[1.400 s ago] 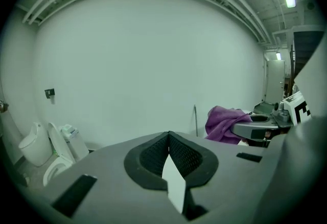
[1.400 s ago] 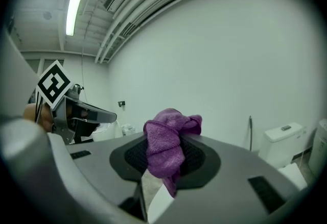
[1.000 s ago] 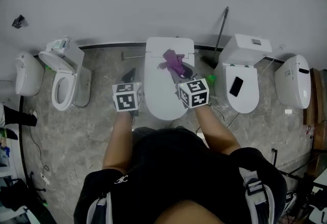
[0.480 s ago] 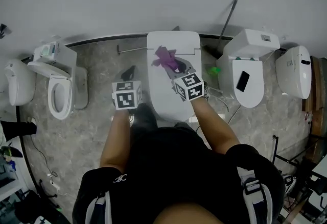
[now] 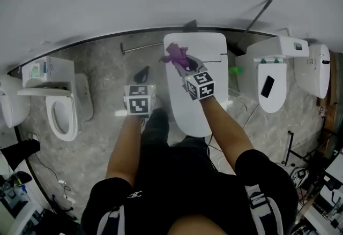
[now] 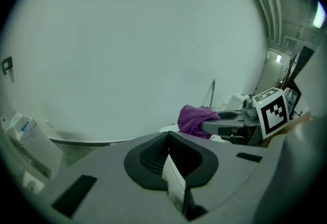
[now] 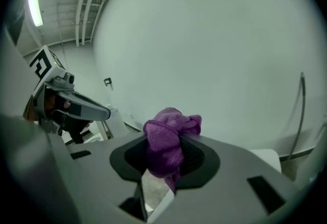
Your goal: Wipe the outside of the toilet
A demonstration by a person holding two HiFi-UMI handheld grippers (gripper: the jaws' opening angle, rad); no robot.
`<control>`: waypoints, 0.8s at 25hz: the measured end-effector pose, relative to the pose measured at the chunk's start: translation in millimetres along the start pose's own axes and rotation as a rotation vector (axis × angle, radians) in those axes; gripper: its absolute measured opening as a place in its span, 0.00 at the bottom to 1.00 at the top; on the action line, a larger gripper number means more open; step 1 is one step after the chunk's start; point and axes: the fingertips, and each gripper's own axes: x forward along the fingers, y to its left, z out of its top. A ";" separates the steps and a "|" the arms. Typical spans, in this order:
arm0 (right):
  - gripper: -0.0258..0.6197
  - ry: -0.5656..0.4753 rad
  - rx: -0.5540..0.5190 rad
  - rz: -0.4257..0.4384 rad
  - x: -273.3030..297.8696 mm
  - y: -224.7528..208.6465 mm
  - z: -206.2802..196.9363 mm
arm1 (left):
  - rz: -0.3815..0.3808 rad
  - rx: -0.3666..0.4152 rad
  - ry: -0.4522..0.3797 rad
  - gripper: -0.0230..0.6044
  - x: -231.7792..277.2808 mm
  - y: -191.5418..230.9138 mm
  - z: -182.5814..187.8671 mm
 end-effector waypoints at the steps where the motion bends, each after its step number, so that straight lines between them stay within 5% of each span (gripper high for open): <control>1: 0.21 0.017 -0.002 0.013 18.2 -4.2 -6.5 | -0.008 -0.004 0.004 0.05 15.4 11.5 0.1; 7: 0.21 0.144 0.013 -0.006 108.9 -36.1 -62.8 | -0.059 -0.032 0.012 0.05 93.4 62.6 -9.6; 20: 0.21 0.277 0.052 -0.059 218.1 -78.0 -138.4 | -0.134 -0.112 0.090 0.05 178.3 96.1 -73.8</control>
